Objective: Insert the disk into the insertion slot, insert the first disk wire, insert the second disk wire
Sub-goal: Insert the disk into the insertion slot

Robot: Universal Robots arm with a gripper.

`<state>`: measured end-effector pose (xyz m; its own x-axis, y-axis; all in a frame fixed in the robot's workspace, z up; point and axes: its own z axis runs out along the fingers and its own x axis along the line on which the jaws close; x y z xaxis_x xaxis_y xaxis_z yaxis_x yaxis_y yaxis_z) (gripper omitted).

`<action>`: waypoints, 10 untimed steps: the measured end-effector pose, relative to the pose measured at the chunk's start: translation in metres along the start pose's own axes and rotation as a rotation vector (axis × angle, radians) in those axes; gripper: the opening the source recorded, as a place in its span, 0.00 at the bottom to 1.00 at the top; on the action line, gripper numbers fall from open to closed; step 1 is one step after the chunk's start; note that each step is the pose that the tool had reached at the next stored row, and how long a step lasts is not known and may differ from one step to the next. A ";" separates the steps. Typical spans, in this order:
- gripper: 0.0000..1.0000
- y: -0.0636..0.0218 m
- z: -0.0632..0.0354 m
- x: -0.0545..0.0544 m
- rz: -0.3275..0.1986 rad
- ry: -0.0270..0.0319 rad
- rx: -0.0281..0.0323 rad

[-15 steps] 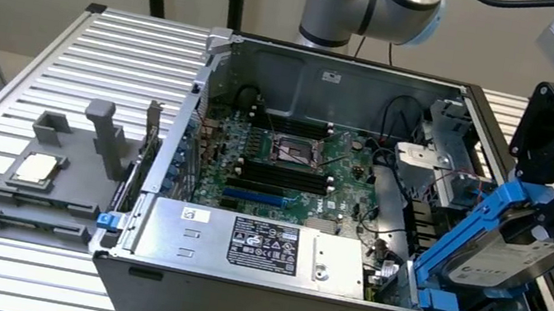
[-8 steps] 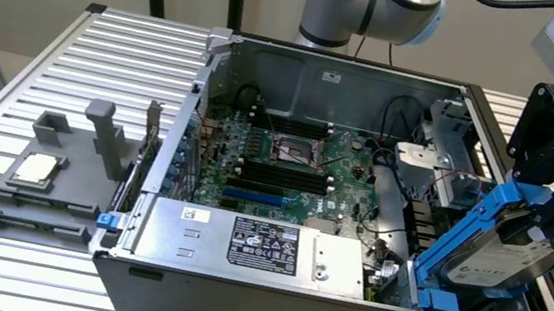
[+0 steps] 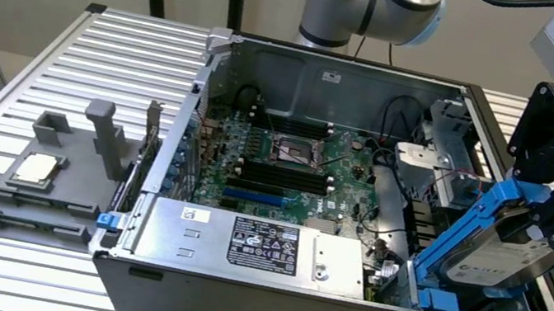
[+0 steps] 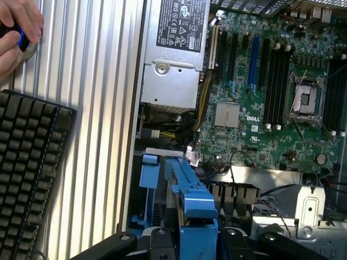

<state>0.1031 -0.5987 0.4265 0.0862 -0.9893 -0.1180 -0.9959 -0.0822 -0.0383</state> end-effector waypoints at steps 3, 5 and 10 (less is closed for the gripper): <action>0.33 0.0001 -0.0001 0.001 0.001 -0.0010 0.0002; 0.33 0.0001 -0.0001 0.001 0.001 -0.0015 0.0003; 0.35 -0.0003 0.0009 0.002 0.002 -0.0040 0.0008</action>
<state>0.1036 -0.6001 0.4254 0.0848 -0.9889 -0.1221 -0.9960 -0.0806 -0.0389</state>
